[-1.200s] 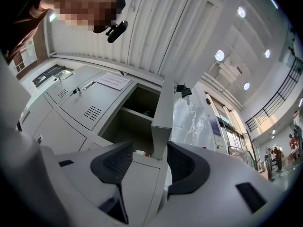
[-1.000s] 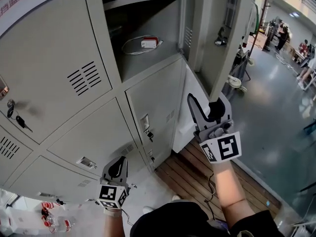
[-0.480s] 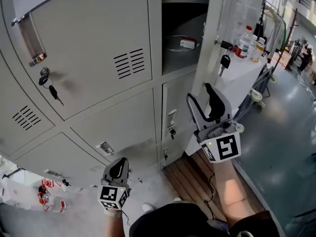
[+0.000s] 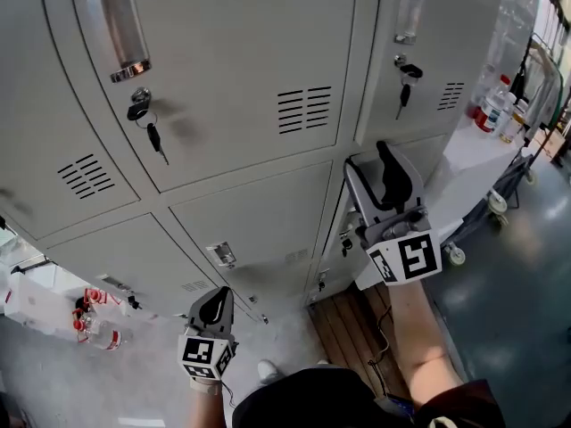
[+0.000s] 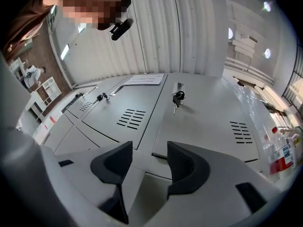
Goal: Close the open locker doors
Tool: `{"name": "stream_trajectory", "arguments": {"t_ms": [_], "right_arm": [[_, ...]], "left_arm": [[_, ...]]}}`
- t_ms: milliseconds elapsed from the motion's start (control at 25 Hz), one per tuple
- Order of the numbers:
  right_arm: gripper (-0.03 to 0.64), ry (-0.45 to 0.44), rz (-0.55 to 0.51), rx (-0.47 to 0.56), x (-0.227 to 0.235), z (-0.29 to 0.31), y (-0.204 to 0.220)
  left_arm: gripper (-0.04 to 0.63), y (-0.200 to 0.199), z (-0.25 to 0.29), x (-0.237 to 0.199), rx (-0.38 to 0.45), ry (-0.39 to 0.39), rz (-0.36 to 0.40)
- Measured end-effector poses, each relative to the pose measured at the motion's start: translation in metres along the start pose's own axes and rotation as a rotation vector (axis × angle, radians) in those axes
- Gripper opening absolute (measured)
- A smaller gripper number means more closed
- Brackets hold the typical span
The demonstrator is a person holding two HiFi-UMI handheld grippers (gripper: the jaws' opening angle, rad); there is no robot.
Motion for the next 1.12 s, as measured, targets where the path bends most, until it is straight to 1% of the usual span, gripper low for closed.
{"name": "stream_trajectory", "arguments": {"t_ms": [200, 360, 520, 640, 880, 960, 1120], "right_arm": [[0.238, -0.023, 0.062, 0.014, -0.004, 0.016, 0.007], [0.235, -0.013, 0.095, 0.036, -0.004, 0.021, 0.010], [0.230, -0.007, 0.093, 0.048, -0.004, 0.020, 0.010], [0.230, -0.019, 0.097, 0.036, -0.005, 0.019, 0.011], [0.225, -0.016, 0.132, -0.020, -0.014, -0.003, 0.027], [0.221, -0.006, 0.151, -0.055, -0.019, -0.018, 0.035], [0.207, 0.006, 0.199, -0.139, -0.033, -0.049, 0.057]], "left_arm": [[0.028, 0.007, -0.013, -0.008, -0.012, -0.054, -0.003], [0.028, 0.011, -0.019, -0.012, -0.018, -0.088, -0.031], [0.028, 0.012, -0.020, -0.014, -0.021, -0.091, -0.021], [0.028, 0.012, -0.017, -0.013, -0.022, -0.088, -0.038], [0.028, 0.014, -0.001, 0.000, -0.030, -0.020, -0.016], [0.028, 0.016, 0.005, 0.007, -0.035, 0.014, -0.014], [0.028, 0.020, 0.021, 0.021, -0.048, 0.077, -0.033]]}}
Point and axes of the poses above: the fingertips, and each gripper's own axes: z forward along the fingers, x to its right, y out of its underside, the point moved 1 cm from there along -z, backward along the fingers, and after that the axes turned 7 degrees about -z, right-handed, at the moved point
